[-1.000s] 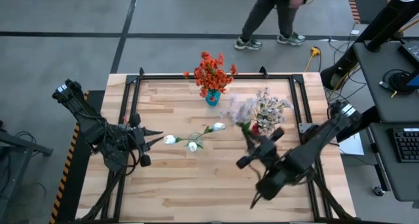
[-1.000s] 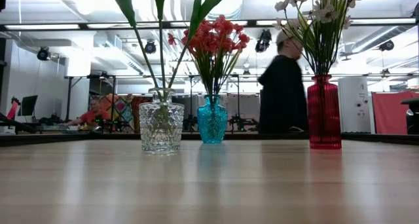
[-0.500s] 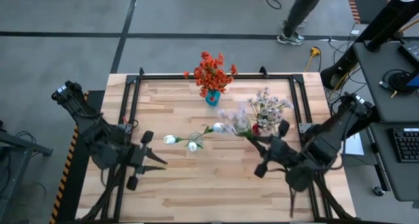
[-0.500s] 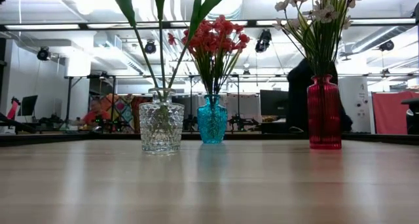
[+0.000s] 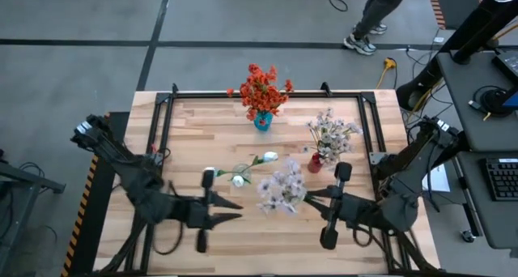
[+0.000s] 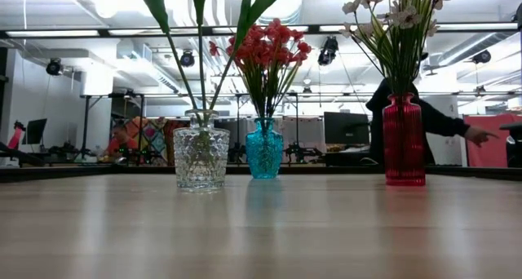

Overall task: Sort flowers into vase by color
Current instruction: Put the white flowers into the red vase

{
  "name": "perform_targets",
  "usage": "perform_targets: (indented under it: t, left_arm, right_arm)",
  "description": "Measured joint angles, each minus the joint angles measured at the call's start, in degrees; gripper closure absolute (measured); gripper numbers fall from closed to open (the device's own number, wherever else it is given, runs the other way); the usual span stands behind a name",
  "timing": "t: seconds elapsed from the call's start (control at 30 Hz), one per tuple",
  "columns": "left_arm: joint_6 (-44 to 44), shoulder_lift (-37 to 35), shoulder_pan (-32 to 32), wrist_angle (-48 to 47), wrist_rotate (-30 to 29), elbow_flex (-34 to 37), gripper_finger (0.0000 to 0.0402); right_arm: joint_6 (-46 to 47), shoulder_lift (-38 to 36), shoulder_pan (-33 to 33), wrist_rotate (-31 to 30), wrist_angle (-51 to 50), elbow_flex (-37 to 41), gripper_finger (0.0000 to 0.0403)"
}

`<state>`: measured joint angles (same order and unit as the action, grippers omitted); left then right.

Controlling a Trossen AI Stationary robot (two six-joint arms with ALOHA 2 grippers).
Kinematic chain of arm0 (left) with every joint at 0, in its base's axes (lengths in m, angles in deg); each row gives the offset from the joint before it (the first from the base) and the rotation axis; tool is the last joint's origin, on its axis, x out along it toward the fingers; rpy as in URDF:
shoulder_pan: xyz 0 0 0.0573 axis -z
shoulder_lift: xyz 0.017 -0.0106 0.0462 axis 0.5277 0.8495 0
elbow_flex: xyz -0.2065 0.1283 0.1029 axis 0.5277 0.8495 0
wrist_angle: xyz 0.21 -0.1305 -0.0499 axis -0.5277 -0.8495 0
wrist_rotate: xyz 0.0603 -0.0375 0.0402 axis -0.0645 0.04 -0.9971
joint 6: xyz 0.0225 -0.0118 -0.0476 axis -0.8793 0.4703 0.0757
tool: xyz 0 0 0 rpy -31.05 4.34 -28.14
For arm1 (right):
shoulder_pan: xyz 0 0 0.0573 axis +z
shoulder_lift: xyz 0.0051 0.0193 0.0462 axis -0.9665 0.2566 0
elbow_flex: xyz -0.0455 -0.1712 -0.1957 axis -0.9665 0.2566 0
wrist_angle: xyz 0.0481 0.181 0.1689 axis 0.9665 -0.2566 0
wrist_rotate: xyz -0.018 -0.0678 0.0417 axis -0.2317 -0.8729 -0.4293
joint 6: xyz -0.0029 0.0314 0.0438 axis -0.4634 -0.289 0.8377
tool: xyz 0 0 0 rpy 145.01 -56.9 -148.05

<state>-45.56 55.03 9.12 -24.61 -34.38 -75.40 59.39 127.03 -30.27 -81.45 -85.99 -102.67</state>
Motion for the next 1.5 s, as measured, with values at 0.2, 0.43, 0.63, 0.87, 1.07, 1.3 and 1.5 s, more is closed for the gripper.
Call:
perform_targets:
  t: [0.2, 0.43, 0.63, 0.87, 1.07, 1.3, 1.5]
  left_arm:
    - [-3.8, 7.4, -5.7, 1.3, 8.6, -7.0, 0.033]
    - [-4.6, 12.7, -13.4, 5.8, 15.3, -13.5, 0.026]
    - [-6.6, 15.9, -16.2, 7.7, 23.9, -18.1, 0.0203]
    - [-9.3, 17.9, -16.6, 7.3, 28.6, -22.8, 0.0185]
    - [-9.4, 18.2, -17.0, 5.6, 28.8, -25.7, 0.0188]
    - [-10.8, 18.2, -17.4, 4.9, 28.7, -25.9, 0.0232]
    - [-10.8, 18.2, -18.5, 4.9, 28.7, -26.8, 0.0267]
  right_arm:
    - [-8.8, 0.0, -0.1, 4.3, 3.9, 0.0, 0.0381]
    - [-10.8, 0.0, -0.8, 8.5, 4.2, 0.0, 0.0381]
    - [-12.0, 0.0, -1.0, 9.0, 4.1, 0.0, 0.0381]
    - [-13.3, 0.0, -1.6, 9.0, 4.0, 0.0, 0.0381]
    - [-13.5, 0.0, -2.7, 9.0, 3.9, 0.0, 0.0381]
    - [-13.5, 0.0, -3.9, 9.1, 3.7, 0.0, 0.038]
    - [-13.5, 0.1, -5.1, 8.9, 3.8, 0.0, 0.038]
